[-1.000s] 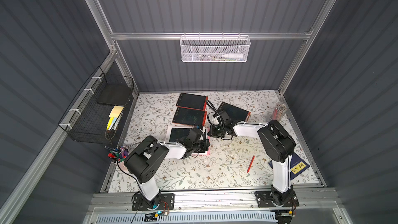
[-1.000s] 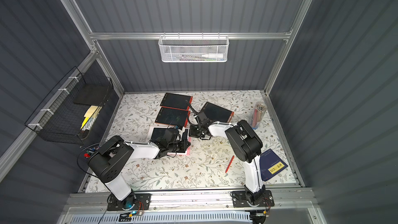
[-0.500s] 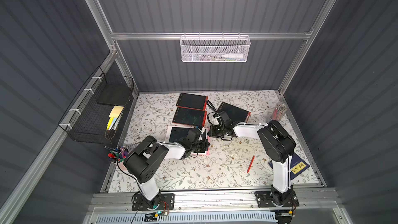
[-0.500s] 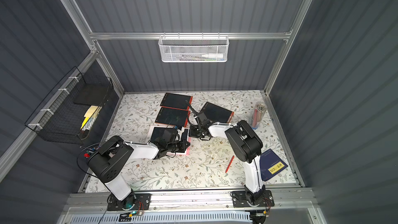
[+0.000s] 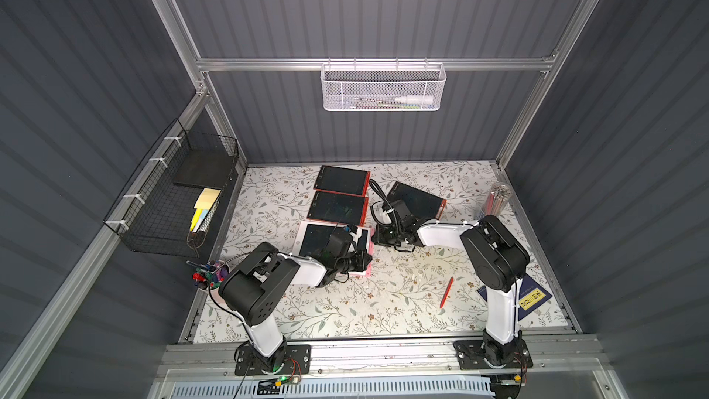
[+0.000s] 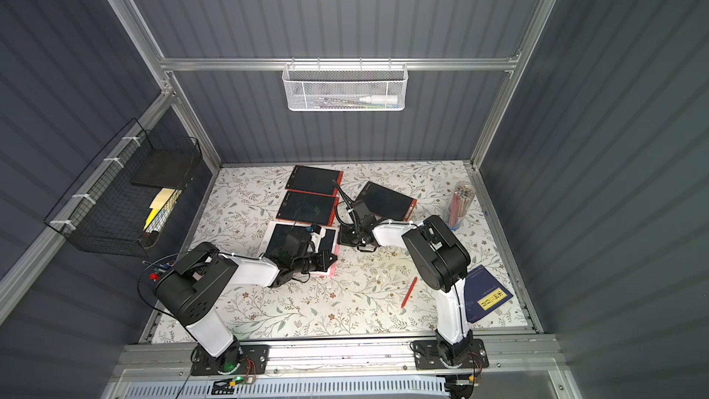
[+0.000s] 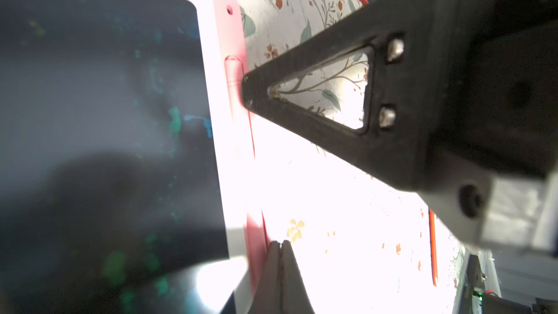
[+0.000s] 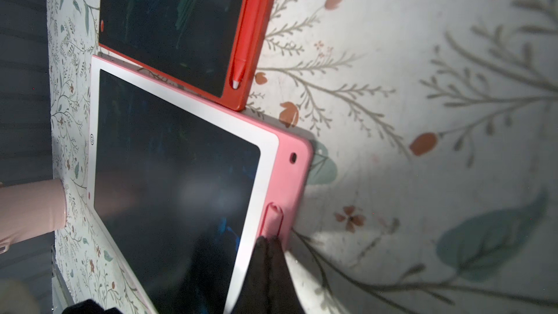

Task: Place the stylus back onto the writing tablet
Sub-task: Adjust the stylus on the writing tablet.

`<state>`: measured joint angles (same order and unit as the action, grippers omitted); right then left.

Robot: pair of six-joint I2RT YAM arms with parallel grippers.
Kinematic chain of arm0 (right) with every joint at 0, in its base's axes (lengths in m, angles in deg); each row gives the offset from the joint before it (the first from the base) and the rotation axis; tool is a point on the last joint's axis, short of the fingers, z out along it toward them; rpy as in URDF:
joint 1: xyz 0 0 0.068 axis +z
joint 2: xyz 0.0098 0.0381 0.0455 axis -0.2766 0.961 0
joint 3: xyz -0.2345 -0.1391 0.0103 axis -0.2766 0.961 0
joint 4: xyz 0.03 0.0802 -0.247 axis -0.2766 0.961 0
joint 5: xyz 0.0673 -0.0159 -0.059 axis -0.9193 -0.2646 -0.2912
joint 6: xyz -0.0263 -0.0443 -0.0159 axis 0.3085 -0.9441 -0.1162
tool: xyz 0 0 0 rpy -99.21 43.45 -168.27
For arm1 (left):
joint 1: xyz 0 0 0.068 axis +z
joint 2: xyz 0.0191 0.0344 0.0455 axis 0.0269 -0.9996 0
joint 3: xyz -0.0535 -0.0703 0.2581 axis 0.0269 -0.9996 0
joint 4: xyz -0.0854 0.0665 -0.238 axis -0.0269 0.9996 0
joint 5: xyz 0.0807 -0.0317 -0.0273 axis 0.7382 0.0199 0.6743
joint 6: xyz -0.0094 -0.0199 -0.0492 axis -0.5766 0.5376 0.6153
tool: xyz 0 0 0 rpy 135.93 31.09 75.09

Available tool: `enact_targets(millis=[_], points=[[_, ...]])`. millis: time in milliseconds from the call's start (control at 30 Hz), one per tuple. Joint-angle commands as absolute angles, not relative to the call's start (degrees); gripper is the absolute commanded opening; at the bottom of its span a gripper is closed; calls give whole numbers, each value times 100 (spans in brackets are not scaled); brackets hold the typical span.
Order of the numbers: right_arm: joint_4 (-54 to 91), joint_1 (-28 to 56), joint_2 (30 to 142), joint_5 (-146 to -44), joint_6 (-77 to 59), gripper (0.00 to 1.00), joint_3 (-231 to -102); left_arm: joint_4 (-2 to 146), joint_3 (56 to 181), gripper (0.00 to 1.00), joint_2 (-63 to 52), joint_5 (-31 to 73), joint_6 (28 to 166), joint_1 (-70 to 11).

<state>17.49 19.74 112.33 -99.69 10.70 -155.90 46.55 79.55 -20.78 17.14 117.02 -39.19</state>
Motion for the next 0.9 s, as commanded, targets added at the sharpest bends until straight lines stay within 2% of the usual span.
enact_targets(millis=[0,467,867], points=[[2363,1946,11388,-9680,1102,0,-15376,5299,7713,0,-2144,1692,11744,-3855],[2554,2045,11258,-9712,908,0,-15612,5065,7651,0,-2254,1453,11760,-3804],[2926,2041,10677,-9394,641,0,-15592,5397,8189,0,-1738,1423,11686,-3747]])
